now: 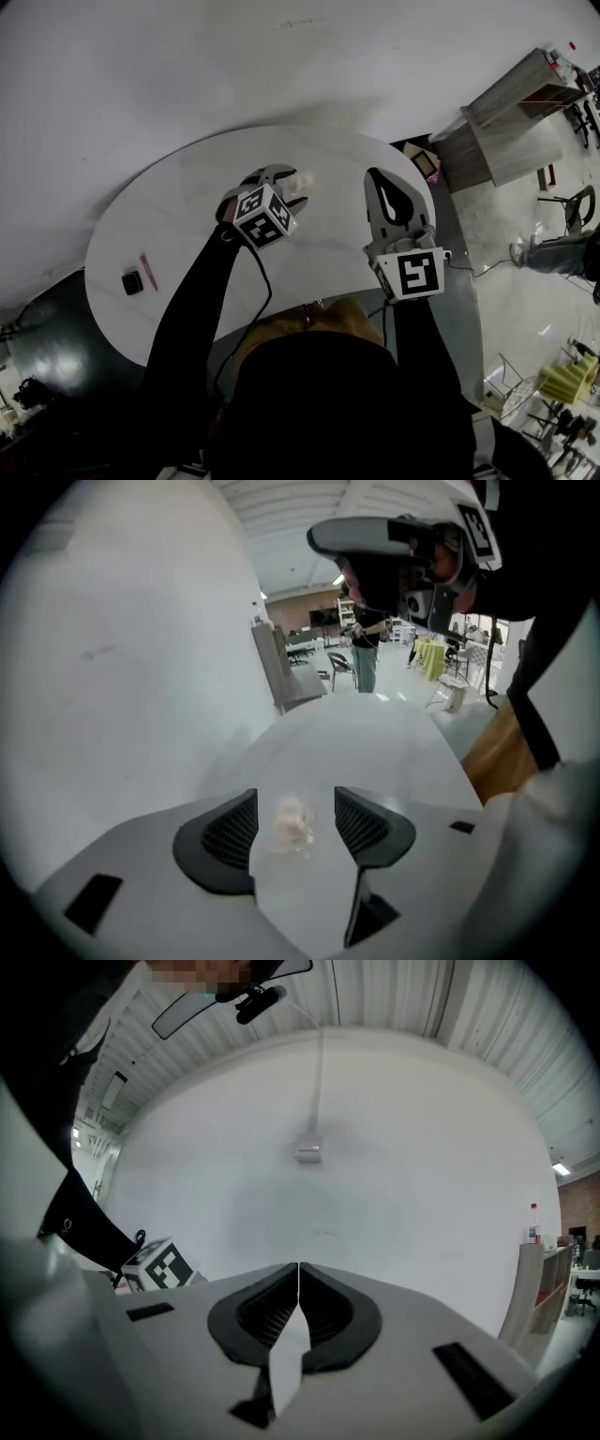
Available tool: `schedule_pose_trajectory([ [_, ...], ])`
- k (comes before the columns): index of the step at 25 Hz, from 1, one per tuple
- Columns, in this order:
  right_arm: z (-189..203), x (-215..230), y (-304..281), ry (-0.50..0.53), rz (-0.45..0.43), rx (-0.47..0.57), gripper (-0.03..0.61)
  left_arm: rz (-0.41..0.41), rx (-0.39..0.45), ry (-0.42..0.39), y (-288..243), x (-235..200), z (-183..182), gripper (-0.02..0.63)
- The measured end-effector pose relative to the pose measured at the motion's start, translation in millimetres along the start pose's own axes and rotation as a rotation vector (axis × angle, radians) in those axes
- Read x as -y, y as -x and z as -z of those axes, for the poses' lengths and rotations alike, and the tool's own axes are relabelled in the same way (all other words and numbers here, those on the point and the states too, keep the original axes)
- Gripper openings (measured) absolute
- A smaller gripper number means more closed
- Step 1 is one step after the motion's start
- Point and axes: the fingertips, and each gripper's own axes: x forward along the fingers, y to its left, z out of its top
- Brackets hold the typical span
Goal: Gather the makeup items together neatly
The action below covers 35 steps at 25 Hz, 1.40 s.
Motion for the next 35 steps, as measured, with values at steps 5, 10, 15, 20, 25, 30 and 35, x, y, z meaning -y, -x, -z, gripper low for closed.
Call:
schedule_pose_trajectory([
  [5,8,6,6,-0.005,0.019,-0.031,0.028,0.131,-0.144,-0.056,-40,0,27,0.268],
  [10,12,9,16,0.003,0.038,-0.04,0.028,0.213,-0.253,-0.115,-75,-1,42,0.268],
  [15,11,17,24,0.014,0.065,-0.045,0.028,0.234,-0.302,-0.159,-89,-4,44,0.149],
  [20,9,23,26,0.006,0.088,-0.038,0.028,0.212,-0.308,-0.145,-84,-7,43,0.132],
  [25,4,11,16,0.005,0.053,-0.022,0.028,0.068,-0.164,0.062,-51,-16,20,0.13],
  [30,-8,-21,-12,0.002,-0.054,0.022,0.028,-0.132,0.026,0.319,18,-25,7,0.13],
  [35,-22,-68,-39,-0.003,-0.183,0.066,0.028,-0.333,0.139,0.452,97,-36,23,0.13],
])
